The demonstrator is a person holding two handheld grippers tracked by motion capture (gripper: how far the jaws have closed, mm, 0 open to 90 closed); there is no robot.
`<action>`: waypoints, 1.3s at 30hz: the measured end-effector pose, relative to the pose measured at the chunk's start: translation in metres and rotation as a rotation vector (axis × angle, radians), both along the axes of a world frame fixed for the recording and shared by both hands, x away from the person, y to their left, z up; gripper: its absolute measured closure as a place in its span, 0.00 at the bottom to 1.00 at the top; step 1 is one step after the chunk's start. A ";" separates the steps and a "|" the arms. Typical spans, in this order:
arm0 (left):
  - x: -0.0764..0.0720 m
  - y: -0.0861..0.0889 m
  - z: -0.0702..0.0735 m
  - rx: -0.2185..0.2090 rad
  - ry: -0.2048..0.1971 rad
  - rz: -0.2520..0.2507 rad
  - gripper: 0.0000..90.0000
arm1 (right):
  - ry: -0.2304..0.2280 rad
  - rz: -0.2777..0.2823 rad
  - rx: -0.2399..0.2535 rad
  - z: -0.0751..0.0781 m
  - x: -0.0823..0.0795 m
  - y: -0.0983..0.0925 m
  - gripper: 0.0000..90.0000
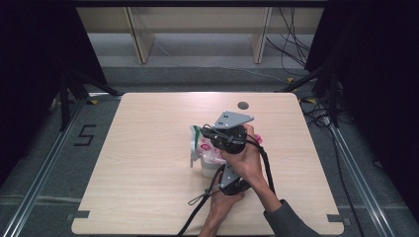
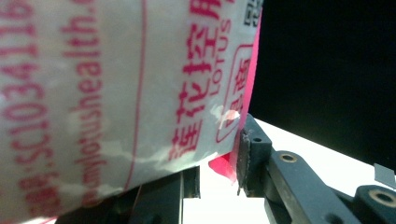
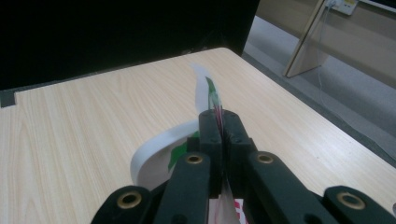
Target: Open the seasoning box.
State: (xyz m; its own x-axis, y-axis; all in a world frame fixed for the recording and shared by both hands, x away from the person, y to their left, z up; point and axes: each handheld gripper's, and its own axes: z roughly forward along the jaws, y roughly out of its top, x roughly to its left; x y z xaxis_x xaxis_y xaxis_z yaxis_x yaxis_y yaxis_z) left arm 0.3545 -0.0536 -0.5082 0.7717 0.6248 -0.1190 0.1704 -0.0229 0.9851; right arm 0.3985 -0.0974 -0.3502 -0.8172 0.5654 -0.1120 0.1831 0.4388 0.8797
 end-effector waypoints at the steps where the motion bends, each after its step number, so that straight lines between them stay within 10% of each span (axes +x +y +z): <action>1: 0.000 0.000 0.000 0.000 0.000 0.000 0.81 | -0.017 -0.005 0.002 0.000 0.000 0.000 0.99; 5: -0.001 -0.004 -0.002 -0.058 0.018 0.037 0.81 | -0.004 0.006 -0.017 -0.004 0.002 0.002 0.99; 6: 0.000 0.001 -0.001 0.003 0.003 0.004 0.81 | 0.002 0.001 -0.010 -0.004 0.001 0.002 0.99; 10: 0.000 0.000 -0.001 0.011 0.004 0.005 0.81 | -0.008 0.001 -0.005 -0.003 0.002 0.001 0.99; 39: -0.001 0.000 0.000 0.006 -0.008 -0.011 0.81 | -0.008 -0.002 0.006 0.002 0.002 -0.004 0.99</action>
State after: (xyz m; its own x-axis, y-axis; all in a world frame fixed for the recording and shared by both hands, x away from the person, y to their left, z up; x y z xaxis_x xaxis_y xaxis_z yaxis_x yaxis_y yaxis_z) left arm 0.3537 -0.0537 -0.5078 0.7793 0.6171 -0.1088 0.1621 -0.0308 0.9863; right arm 0.4004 -0.1013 -0.3484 -0.8150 0.5678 -0.1156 0.1766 0.4335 0.8837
